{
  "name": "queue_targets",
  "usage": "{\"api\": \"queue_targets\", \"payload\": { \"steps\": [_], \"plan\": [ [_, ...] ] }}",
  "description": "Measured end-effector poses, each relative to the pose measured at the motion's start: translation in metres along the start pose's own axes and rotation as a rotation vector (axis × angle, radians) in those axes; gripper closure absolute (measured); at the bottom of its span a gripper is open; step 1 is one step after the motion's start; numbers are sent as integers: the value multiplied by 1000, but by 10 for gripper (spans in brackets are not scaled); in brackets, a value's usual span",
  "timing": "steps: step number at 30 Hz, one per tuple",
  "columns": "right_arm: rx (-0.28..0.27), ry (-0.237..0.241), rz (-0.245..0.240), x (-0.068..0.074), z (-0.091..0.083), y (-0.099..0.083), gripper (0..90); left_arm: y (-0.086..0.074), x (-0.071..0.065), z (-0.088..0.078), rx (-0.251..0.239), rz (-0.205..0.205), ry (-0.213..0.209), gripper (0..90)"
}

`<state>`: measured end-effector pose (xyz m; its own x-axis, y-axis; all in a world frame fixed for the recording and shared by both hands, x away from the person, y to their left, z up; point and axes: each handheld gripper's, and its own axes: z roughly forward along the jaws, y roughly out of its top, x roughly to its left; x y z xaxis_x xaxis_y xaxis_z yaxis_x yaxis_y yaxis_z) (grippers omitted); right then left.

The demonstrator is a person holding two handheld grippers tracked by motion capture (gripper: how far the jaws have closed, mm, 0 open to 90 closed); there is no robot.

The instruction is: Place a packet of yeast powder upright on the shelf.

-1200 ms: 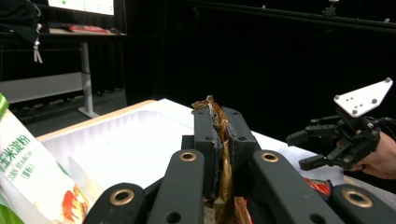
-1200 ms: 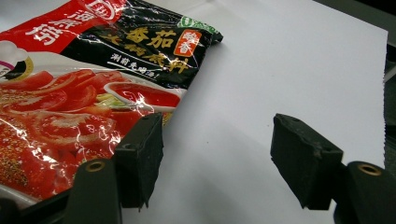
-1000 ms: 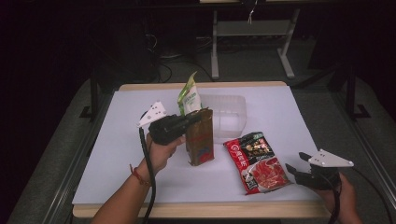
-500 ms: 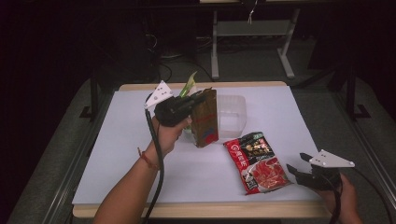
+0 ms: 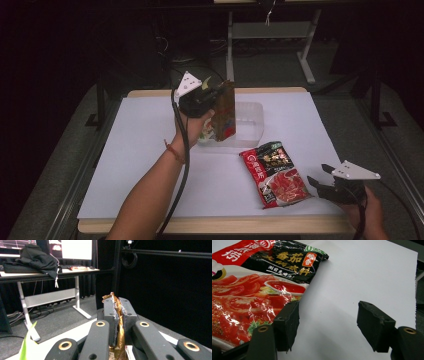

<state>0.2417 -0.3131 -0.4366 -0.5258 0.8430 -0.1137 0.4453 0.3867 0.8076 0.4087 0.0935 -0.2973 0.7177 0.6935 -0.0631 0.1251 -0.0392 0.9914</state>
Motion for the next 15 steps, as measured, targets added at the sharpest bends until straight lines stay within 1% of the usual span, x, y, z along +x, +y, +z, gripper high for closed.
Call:
{"api": "queue_targets", "payload": {
  "steps": [2, 3, 5, 6, 7, 8, 9, 14, 15],
  "plan": [
    [-1, -1, 2, 0, 0, 0, 336, 0, 0, 7, 11, 13, 13, 854],
    [-2, -1, 1, 0, 0, 0, 336, -1, 0, 11, 12, 11, 20, 854],
    [-3, -2, 4, 1, -1, 0, 336, -2, 2, 18, 28, 34, 40, 853],
    [-5, -3, 3, 1, -1, 0, 336, -4, 4, 21, 32, 32, 50, 854],
    [-4, -2, 1, 1, -2, 0, 336, -6, 6, 24, 32, 13, 57, 853],
    [-6, -1, -3, 1, -2, 0, 336, -7, 8, 26, 34, 12, 65, 853],
    [-7, 1, -4, 1, -2, 0, 336, -8, 9, 28, 39, 22, 78, 853],
    [-3, 1, 7, 0, -1, -1, 336, -12, 12, 37, 52, 22, 102, 853],
    [-2, 0, 8, 0, -2, -1, 336, -12, 12, 38, 51, 30, 114, 852]
  ]
}}
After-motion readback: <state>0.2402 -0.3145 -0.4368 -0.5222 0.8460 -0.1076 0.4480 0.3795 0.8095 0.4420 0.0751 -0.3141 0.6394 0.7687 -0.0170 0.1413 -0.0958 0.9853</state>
